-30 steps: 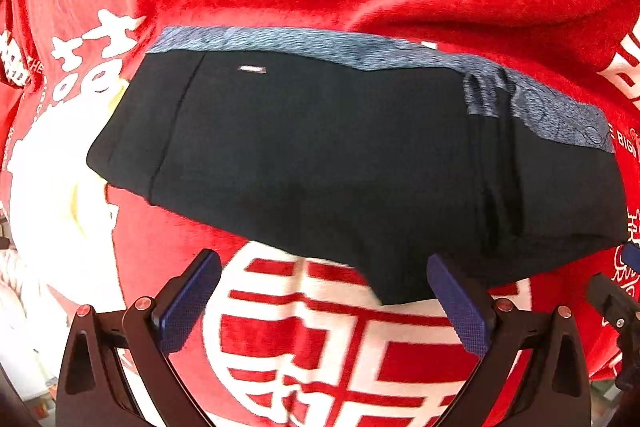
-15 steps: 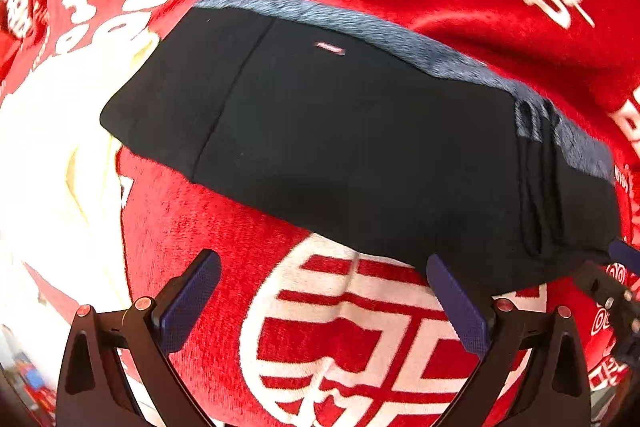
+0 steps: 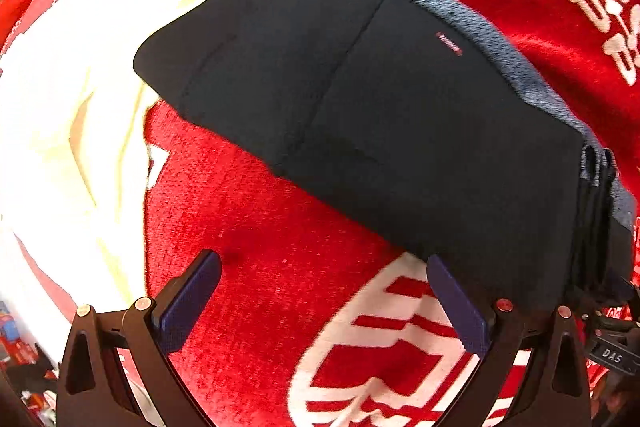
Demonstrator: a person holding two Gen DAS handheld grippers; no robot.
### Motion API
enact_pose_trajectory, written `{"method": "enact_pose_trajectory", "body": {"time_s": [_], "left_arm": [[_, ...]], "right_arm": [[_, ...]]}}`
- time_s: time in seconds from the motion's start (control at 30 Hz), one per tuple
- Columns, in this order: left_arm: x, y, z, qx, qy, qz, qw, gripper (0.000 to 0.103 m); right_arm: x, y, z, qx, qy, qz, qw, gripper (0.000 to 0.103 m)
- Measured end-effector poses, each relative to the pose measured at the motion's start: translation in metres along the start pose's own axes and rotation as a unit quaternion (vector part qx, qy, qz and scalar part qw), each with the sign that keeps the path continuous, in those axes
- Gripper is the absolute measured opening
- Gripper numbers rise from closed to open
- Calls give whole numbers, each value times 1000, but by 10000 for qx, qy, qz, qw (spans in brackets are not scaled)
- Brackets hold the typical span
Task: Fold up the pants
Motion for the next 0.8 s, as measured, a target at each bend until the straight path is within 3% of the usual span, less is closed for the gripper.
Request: {"method": "enact_pose_trajectory", "body": {"time_s": [0.2, 0.33, 0.43, 0.57, 0.67, 0.8], "left_arm": [[-13, 17, -21, 520, 340, 326, 9975, 103], [-14, 27, -43, 864, 577, 1263, 9865, 103], [-15, 31, -60, 1128, 743, 1938, 9717, 103], [-27, 23, -69, 1166, 1150, 2350, 9581, 103], [-24, 18, -57, 1245, 1362, 2537, 9495, 103], [-16, 19, -59, 1288, 1225, 2485, 9522, 103]], "right_arm": [[0, -2, 0, -17, -16, -77, 10000, 103], [0, -1, -1, 55, -27, -67, 10000, 103], [0, -3, 3, 79, -44, -64, 9999, 103], [0, -3, 5, 84, -36, -87, 9999, 103], [2, -4, 5, 109, -20, -116, 9999, 103], [5, -4, 4, 135, -16, -128, 9998, 103]]}}
Point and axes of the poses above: each gripper's, at about its wrist camera, not at the fingertips, and y roughly against the way its jaws point, x to its right, z to its underside, the point moved 10 cm from there along -y, roughly the way its jaws point, and after that the axes turned 14 degrees about z, right-handed, at the moved point
